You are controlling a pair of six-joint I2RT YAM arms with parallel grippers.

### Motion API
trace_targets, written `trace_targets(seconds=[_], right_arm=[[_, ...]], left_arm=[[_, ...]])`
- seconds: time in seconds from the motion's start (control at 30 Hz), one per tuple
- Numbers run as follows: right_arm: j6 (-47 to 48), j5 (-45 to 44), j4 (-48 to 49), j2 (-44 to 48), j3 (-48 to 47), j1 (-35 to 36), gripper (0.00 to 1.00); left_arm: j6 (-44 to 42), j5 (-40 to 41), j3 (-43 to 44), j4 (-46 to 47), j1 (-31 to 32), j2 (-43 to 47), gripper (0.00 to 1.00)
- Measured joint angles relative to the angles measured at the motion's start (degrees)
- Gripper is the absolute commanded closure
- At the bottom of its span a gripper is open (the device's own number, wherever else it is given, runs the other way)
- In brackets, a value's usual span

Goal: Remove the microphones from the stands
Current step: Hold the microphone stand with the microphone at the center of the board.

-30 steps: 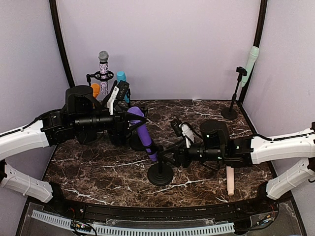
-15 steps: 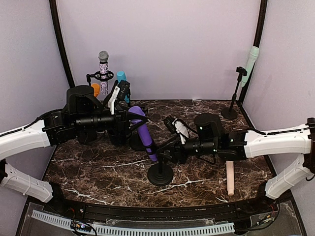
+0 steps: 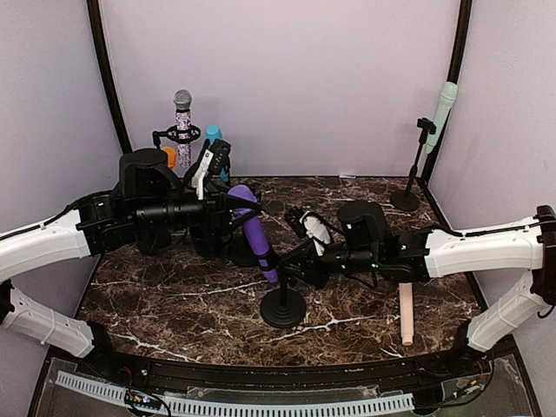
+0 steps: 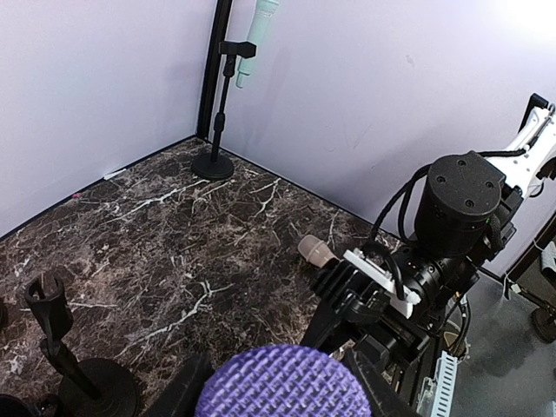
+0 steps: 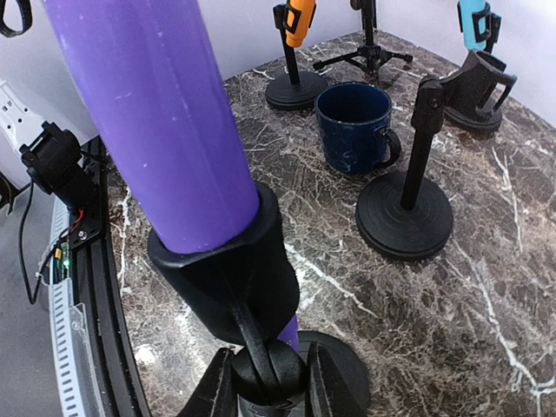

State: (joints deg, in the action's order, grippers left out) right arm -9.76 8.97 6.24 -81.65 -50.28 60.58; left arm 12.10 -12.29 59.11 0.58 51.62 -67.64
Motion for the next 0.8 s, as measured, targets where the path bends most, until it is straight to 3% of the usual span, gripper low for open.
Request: trace_targets(seconds=[0.13,0.8], right_arm=[[1.6,-0.6,0.2,0.0,0.0,0.0,1.0],[4.9,-4.5,-3.2,-1.4,-2.8,2.5,1.0]], left_arm=[[0.1,0.7,0.1,0.2,0.0,-0.1,0.86],[-1.2,1.0,5.7,-4.6,0.0,-3.0,0.96]])
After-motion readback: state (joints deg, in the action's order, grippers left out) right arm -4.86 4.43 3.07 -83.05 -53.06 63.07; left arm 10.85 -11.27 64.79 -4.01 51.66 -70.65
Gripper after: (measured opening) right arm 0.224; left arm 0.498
